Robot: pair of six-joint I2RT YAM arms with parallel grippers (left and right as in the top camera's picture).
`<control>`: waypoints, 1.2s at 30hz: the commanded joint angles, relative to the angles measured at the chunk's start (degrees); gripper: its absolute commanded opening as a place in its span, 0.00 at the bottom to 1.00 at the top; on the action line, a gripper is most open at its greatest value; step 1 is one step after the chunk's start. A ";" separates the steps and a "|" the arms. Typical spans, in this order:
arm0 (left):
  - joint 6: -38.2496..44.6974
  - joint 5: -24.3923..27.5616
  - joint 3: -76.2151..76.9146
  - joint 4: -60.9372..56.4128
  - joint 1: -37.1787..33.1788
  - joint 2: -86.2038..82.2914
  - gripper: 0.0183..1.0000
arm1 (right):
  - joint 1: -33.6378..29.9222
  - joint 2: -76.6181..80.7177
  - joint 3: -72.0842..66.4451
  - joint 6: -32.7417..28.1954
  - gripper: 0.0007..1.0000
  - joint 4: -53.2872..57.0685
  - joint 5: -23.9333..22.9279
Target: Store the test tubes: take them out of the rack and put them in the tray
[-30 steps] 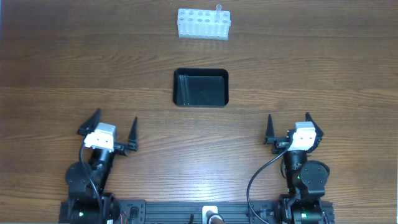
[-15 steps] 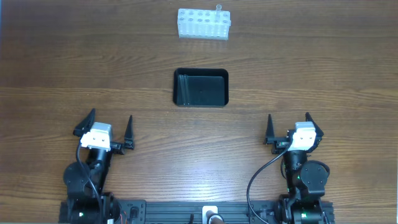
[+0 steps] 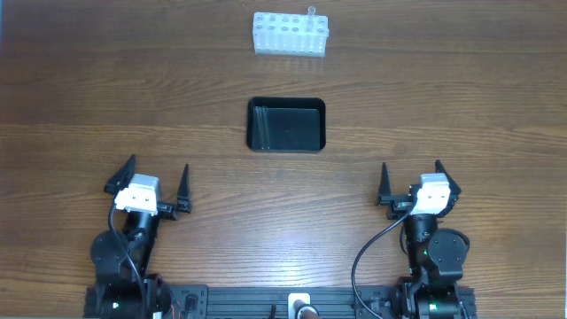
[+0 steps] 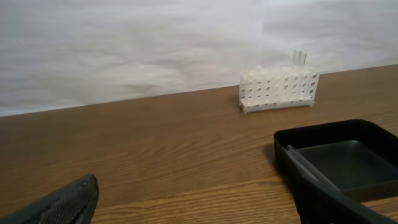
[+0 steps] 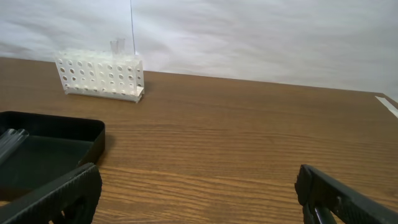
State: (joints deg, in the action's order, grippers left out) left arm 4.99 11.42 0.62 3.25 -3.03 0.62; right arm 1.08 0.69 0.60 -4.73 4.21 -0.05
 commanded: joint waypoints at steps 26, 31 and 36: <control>0.59 0.55 -0.26 0.09 -0.35 -0.39 1.00 | -0.31 -0.28 -0.28 -0.07 0.99 0.07 0.63; 0.59 0.55 -0.26 0.09 -0.37 -0.39 1.00 | -0.74 0.50 -0.28 0.07 0.99 -0.90 0.70; 0.59 0.55 -0.26 0.09 -0.35 -0.39 1.00 | -0.72 9.09 0.33 2.97 0.99 -10.25 0.90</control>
State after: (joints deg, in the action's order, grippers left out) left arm 4.99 11.42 0.62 3.25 -3.05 0.62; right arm 0.99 4.45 0.60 -3.55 -2.11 -0.01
